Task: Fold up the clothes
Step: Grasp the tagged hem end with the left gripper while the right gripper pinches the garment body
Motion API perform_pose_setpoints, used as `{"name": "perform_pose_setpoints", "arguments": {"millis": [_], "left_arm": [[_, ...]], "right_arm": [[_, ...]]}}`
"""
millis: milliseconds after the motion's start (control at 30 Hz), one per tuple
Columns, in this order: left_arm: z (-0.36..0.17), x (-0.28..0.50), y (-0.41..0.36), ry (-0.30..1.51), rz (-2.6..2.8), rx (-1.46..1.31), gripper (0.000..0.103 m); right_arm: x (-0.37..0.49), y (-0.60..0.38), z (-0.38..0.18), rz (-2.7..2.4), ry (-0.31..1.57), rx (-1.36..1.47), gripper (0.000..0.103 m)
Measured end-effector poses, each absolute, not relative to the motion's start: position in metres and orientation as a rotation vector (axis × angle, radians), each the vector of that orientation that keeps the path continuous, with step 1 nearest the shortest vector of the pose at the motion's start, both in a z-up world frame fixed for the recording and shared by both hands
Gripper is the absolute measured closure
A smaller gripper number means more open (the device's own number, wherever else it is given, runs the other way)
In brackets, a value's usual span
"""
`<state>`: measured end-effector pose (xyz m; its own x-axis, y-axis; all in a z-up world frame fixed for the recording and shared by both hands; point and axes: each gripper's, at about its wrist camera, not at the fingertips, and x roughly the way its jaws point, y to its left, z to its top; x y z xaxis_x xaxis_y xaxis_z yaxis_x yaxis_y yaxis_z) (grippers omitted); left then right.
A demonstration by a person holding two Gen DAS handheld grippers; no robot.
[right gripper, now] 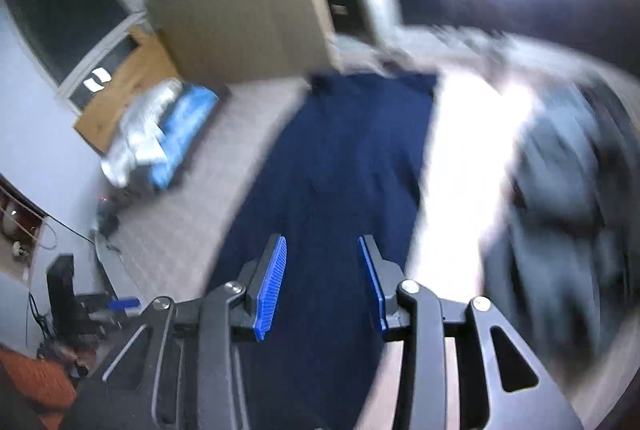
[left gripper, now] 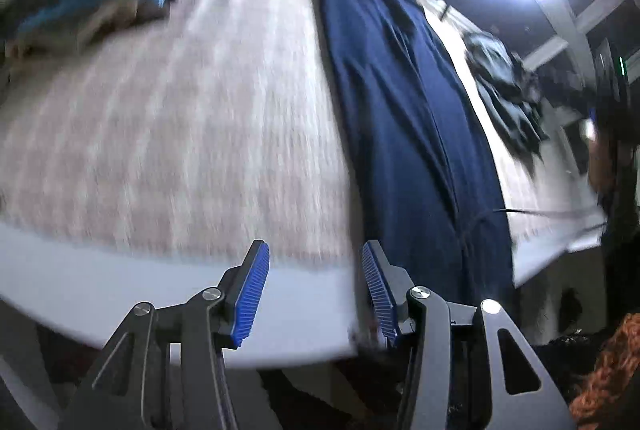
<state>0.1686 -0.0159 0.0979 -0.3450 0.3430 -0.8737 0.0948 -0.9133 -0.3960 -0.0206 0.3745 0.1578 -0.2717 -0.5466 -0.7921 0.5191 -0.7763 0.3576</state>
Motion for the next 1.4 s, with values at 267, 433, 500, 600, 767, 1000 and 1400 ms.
{"name": "perform_pose_setpoints", "arguments": {"millis": [267, 433, 500, 600, 767, 1000, 1400], "left_arm": [[0.066, 0.223, 0.029, -0.432, 2.185, -1.716, 0.056], [0.053, 0.231, 0.048, -0.311, 2.156, -1.731, 0.056], [0.058, 0.240, 0.048, -0.306, 2.142, -1.753, 0.055], [0.074, 0.257, 0.039, -0.251, 2.182, -1.707, 0.049], [0.051, 0.238, 0.053, -0.222, 2.216, -1.701, 0.045], [0.016, 0.210, 0.083, -0.264, 2.189, -1.615, 0.047], [0.061, 0.233, 0.083, -0.409, 2.220, -1.461, 0.093]], "right_arm": [[0.156, 0.485, 0.077, -2.101, -0.343, 1.610, 0.066], [0.180, 0.454, 0.091, -2.029, -0.185, 1.567, 0.067], [0.175, 0.468, 0.117, -2.032, -0.233, 1.514, 0.067], [0.165, 0.502, 0.160, -2.147, -0.228, 1.417, 0.067], [0.135, 0.486, 0.151, -2.173, -0.121, 1.423, 0.067], [0.088, 0.344, 0.104, -1.912, 0.141, 1.405, 0.067], [0.071, 0.229, 0.037, -1.625, 0.640, 1.430, 0.071]]}}
